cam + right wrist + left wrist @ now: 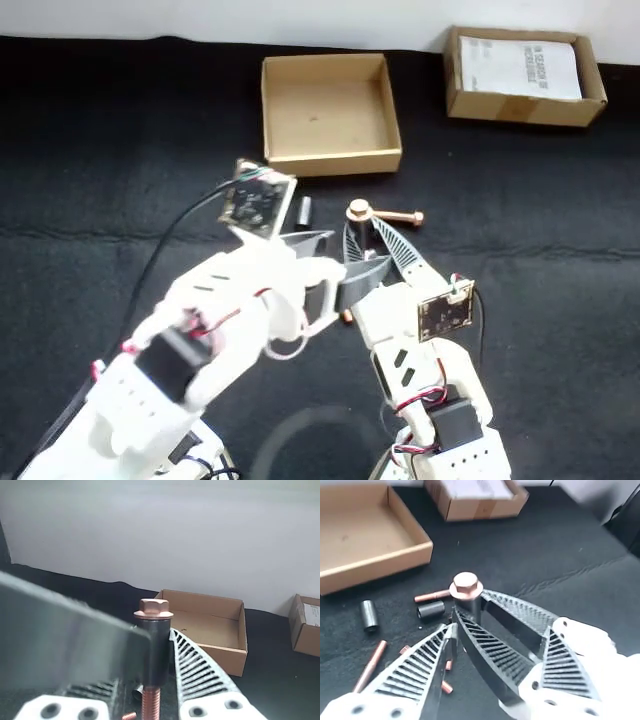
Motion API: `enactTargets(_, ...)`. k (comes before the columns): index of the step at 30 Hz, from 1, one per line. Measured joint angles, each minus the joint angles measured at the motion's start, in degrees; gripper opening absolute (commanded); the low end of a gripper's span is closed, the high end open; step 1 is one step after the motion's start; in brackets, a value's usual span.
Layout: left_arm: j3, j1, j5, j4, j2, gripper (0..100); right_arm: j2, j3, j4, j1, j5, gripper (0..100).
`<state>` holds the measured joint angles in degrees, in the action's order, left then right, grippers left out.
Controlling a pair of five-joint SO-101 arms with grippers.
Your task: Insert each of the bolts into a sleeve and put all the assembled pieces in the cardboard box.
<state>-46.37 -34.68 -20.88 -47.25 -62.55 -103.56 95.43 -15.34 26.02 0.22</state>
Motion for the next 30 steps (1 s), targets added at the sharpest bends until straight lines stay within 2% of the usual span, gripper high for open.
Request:
enactTargets(5,4.4,0.6,0.0,-4.3,-8.8,0,0.0,0.0,0.0,-1.8,0.0,0.7)
enactTargets(7,4.9,2.8,0.2,-5.4,-12.5,3,0.0,0.0,0.0,-3.2,0.0,0.7)
enactTargets(12,3.1,10.9,4.7,-6.7,-19.8,1,0.0,0.0,-2.4,-5.1,0.0,0.7)
enactTargets(21,-15.7,28.6,7.9,-6.8,-34.4,1,1.6,-8.6,-12.7,-5.3,0.0,0.7)
enactTargets(24,-23.3,33.1,7.9,-6.8,-39.3,1,6.7,-14.6,-13.6,-5.4,0.0,0.7)
enactTargets(30,-31.6,41.1,7.9,-6.8,-39.5,1,24.1,-30.6,-13.9,-5.5,0.0,0.7)
